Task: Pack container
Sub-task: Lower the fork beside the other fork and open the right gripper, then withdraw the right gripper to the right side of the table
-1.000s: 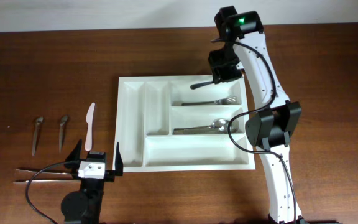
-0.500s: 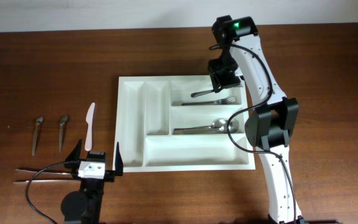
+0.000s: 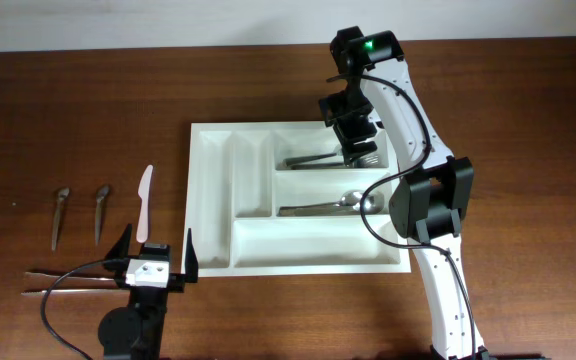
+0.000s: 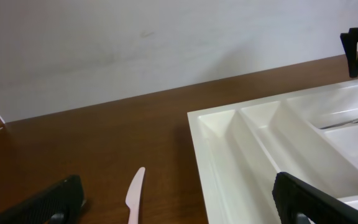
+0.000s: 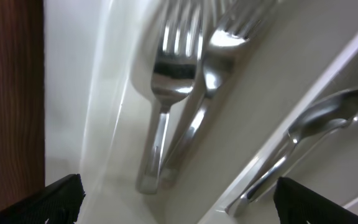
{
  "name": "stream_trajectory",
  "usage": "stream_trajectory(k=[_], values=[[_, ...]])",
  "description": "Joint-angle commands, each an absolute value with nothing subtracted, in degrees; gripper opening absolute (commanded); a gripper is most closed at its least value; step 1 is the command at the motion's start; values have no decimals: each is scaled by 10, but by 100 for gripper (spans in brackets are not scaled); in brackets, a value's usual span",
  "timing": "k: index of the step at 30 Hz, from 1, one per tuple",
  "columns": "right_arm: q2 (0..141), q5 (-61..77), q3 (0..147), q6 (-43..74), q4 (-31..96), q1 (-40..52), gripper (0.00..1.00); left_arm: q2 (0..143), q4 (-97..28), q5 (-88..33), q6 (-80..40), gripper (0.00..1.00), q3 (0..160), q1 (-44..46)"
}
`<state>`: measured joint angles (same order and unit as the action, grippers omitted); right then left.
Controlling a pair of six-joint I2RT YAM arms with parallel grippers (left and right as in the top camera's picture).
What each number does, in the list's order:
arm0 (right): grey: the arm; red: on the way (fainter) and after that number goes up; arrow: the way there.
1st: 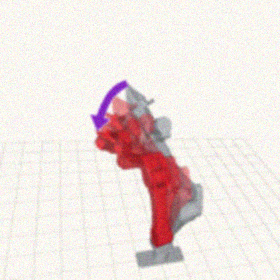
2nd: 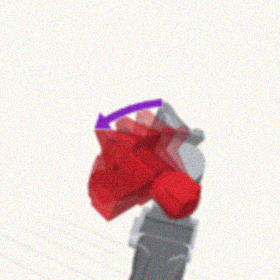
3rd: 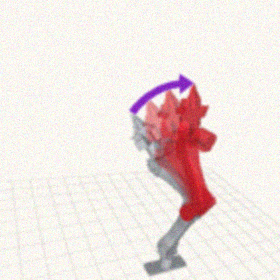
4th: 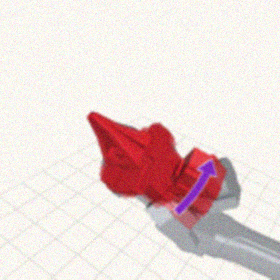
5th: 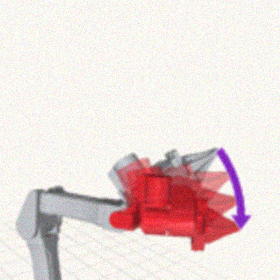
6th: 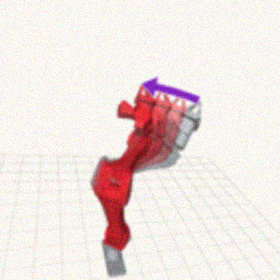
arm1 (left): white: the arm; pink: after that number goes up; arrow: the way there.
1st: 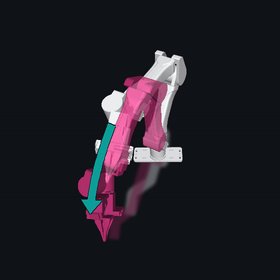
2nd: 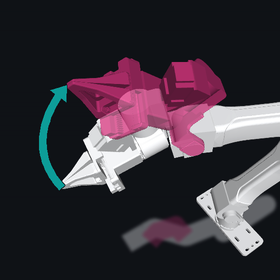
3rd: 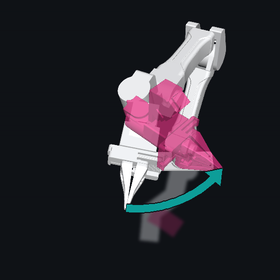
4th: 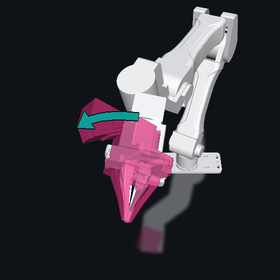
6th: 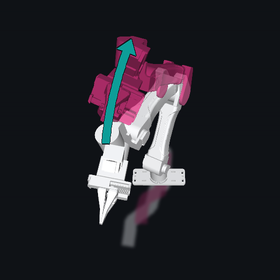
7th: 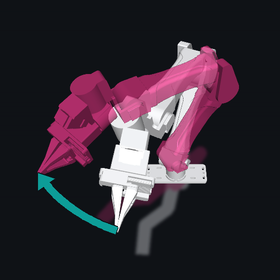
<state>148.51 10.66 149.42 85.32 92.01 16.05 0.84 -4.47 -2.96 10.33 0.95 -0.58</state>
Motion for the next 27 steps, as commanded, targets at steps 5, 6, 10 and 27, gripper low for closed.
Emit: stream_trajectory(k=[5,6,10,27], values=[[1476,114,1529,719,888,129,99,4,-43,-26,113,99,5,-9],[1475,115,1540,706,888,118,99,4,-43,-26,112,99,5,-9],[1469,121,1595,615,889,69,99,4,-43,-26,113,99,5,-9],[1397,225,1790,171,973,-190,99,4,-43,-26,113,99,5,-9]])
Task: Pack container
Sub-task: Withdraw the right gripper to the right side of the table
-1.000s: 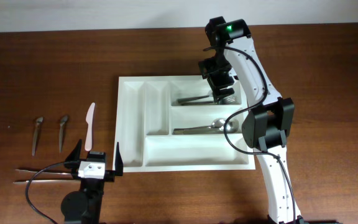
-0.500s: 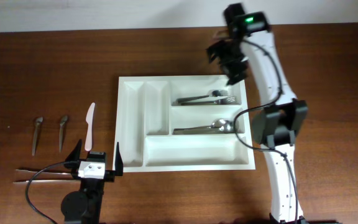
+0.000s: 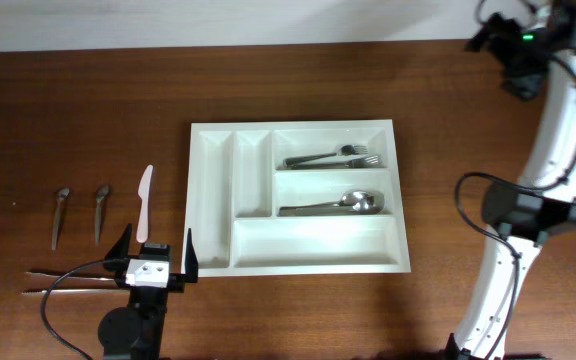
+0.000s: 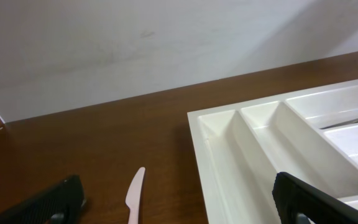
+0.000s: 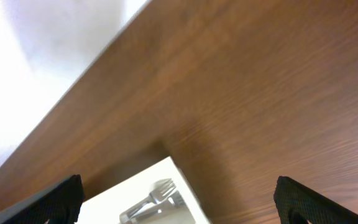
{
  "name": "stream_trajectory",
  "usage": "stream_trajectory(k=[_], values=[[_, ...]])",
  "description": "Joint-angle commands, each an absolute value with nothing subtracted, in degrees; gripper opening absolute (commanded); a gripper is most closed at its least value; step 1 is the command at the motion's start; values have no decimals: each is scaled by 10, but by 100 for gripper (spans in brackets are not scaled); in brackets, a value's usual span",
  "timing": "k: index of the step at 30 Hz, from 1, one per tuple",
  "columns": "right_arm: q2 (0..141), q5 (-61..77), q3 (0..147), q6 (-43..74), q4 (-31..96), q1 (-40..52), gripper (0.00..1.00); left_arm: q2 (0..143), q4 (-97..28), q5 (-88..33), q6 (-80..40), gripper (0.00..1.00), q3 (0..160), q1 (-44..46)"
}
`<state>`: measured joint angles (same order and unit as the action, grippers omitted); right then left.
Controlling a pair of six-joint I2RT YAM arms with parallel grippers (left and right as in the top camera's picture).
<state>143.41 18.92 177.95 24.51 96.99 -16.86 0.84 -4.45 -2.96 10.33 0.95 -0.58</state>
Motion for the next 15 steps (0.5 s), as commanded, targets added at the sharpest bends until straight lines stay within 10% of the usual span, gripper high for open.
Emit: stream_trajectory(k=[1,15], values=[[1390,225,1790,153,974,-201,99,4,-43,-26,113,99,5,-9],[1143,132,1407,14,973,-294,99,4,-43,-26,113,99,5,-9]])
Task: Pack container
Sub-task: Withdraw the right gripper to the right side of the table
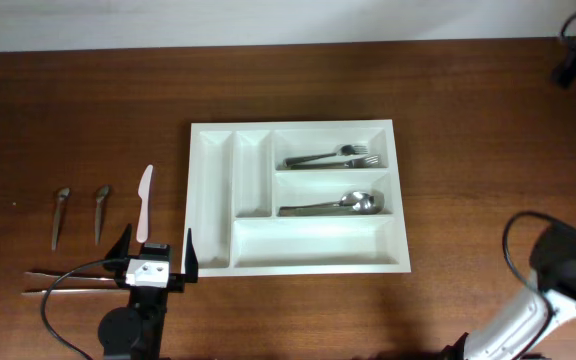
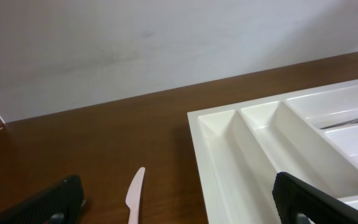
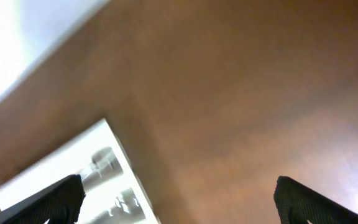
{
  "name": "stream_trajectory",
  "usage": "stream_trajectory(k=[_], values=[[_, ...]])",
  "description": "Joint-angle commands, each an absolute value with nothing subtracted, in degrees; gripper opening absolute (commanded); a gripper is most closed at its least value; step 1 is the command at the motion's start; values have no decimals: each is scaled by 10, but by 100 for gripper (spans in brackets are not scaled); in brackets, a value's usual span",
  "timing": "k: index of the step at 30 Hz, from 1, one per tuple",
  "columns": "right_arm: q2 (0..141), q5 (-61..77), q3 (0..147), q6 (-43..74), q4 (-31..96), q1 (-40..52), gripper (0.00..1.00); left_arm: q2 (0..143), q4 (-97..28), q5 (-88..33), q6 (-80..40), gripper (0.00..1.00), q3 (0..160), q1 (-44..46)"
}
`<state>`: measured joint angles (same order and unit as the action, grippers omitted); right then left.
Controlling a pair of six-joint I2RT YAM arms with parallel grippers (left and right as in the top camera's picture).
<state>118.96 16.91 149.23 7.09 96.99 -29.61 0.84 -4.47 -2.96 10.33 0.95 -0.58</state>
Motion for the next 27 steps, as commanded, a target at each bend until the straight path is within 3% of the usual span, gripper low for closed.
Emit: stream_trajectory(k=[1,6,13,27], values=[[1130,109,1373,5,974,-293,99,4,-43,-26,113,99,5,-9],[1088,-52,1202,-75,956,-298,99,4,-43,-26,113,99,5,-9],[1087,29,1079,-133,883,-347,99,4,-43,-26,113,99,5,-9],[1087,45,1070,-95,873,-387,99,4,-43,-26,113,99,5,-9]])
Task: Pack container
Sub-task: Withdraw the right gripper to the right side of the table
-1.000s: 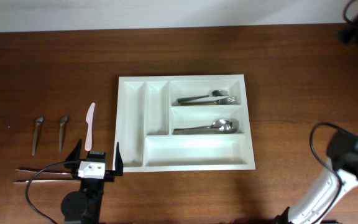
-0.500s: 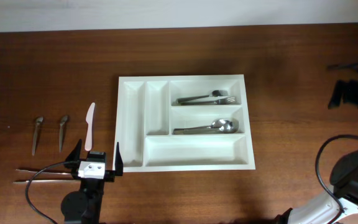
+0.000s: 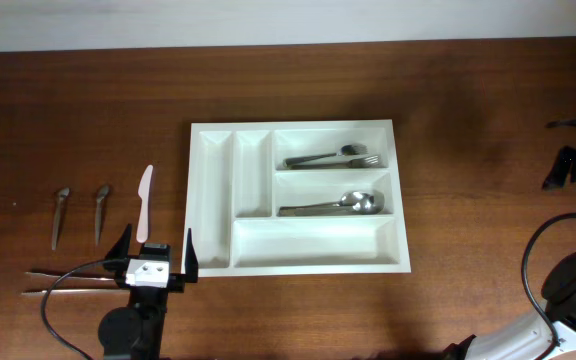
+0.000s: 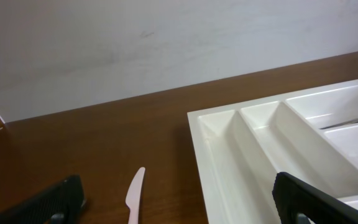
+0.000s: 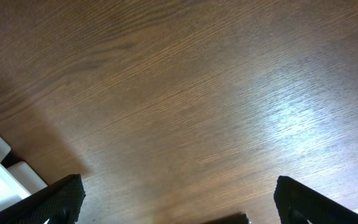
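Note:
The white cutlery tray [image 3: 196,200] lies mid-table, also in the left wrist view [image 4: 229,155]. Two forks [image 3: 333,158] lie in its upper right compartment, and spoons [image 3: 333,206] in the compartment below. A white plastic knife [image 3: 144,203] [image 4: 134,196] lies on the wood left of the tray. My left gripper [image 3: 156,255] [image 4: 179,208] stands open at the front left, empty, just behind the knife. My right gripper [image 3: 571,168] [image 5: 179,202] is open and empty over bare wood at the far right edge, well away from the tray.
Two small dark-handled utensils [image 3: 59,215] [image 3: 100,210] lie at the far left. A pair of chopsticks [image 3: 63,280] lies by the left arm's base. The tray's corner shows at the lower left of the right wrist view.
My right gripper was at the table's back right corner and is now lower along the right edge, still open. The left gripper and all the cutlery are unchanged.
My right gripper was open low over the two forks in the tray's upper right compartment. Then it was at the back right of the table, then at the far back corner, and now at the right edge. The forks stayed in the tray. The left arm kept still.

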{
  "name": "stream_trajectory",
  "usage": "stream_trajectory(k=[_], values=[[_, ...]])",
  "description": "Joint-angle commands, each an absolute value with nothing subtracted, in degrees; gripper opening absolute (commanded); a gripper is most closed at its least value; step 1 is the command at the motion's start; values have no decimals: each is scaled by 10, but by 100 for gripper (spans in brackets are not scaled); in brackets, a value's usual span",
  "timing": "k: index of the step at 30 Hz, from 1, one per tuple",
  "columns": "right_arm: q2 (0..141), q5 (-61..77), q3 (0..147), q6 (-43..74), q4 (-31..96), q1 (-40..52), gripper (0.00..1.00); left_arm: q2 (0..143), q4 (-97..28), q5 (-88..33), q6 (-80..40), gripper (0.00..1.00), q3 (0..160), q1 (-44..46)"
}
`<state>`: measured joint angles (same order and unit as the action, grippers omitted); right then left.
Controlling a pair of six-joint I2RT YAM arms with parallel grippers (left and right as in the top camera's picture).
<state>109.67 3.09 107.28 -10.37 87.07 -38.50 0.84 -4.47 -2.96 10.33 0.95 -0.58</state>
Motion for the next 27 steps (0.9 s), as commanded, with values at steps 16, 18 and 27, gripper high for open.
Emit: stream_trajectory(k=[16,18,27], values=[[1087,45,1070,-51,863,-396,99,4,-41,-23,114,99,5,-9],[1087,45,1070,-51,863,-396,99,4,-36,-17,113,99,5,-9],[1087,45,1070,-51,849,-396,99,4,-18,-31,112,99,5,-9]])
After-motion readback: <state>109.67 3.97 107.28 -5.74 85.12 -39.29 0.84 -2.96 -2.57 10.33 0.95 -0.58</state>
